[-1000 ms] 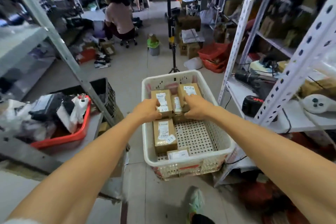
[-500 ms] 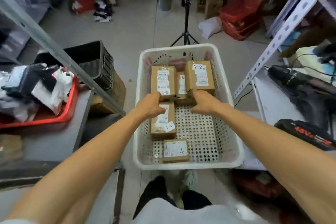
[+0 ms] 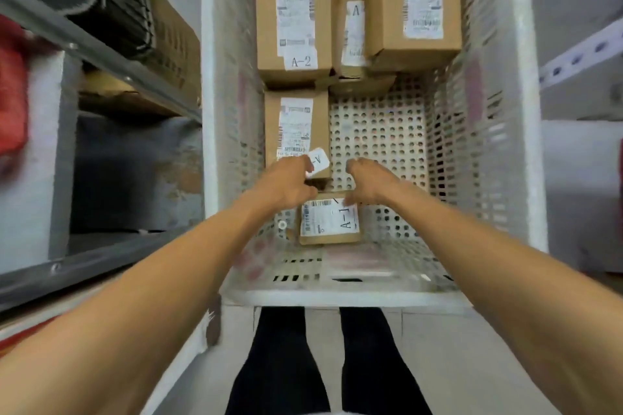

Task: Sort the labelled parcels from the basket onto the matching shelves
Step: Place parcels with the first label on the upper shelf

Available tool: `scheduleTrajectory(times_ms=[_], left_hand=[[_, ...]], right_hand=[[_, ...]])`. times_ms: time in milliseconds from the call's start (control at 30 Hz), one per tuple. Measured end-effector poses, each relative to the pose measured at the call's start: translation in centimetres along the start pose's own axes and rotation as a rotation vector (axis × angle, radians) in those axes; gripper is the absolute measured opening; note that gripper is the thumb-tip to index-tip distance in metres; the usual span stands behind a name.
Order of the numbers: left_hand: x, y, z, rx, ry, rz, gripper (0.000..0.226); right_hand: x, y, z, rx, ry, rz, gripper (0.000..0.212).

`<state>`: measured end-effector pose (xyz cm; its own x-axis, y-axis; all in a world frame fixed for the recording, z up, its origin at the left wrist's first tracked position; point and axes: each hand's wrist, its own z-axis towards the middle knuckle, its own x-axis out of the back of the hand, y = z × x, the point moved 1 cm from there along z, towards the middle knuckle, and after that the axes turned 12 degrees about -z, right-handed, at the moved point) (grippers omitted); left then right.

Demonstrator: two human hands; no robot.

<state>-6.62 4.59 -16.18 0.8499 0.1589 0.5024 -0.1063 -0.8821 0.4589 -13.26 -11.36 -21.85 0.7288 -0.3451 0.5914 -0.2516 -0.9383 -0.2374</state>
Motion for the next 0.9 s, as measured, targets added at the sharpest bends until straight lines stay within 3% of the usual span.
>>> scheduleTrajectory(times_ms=[100, 267, 467, 700, 900], left_hand=[[-0.8, -0.3, 2.8, -0.040, 0.034, 0.006, 0.049], [-1.5, -0.4, 4.9, -0.099, 0.067, -0.017, 0.040], [-0.8, -0.7, 4.3, -0.075, 0.051, -0.048, 0.038], [1.8, -0.1, 3.0, -0.090, 0.099, -0.032, 0.037], [3.7, 1.3, 1.4, -0.121, 0.116, -0.006, 0.036]], right_hand=[[-2.8, -0.8, 4.1, 0.031, -0.105, 0.064, 0.077], [-7.1, -0.8, 6.8, 0.112, -0.272, 0.072, 0.110], [-6.7, -1.3, 5.4, 0.231, -0.194, -0.111, 0.091], [-6.4, -1.9, 4.1, 0.213, -0.102, -0.125, 0.048], [-4.9, 0.6, 0.8, 0.111, -0.002, -0.084, 0.053]])
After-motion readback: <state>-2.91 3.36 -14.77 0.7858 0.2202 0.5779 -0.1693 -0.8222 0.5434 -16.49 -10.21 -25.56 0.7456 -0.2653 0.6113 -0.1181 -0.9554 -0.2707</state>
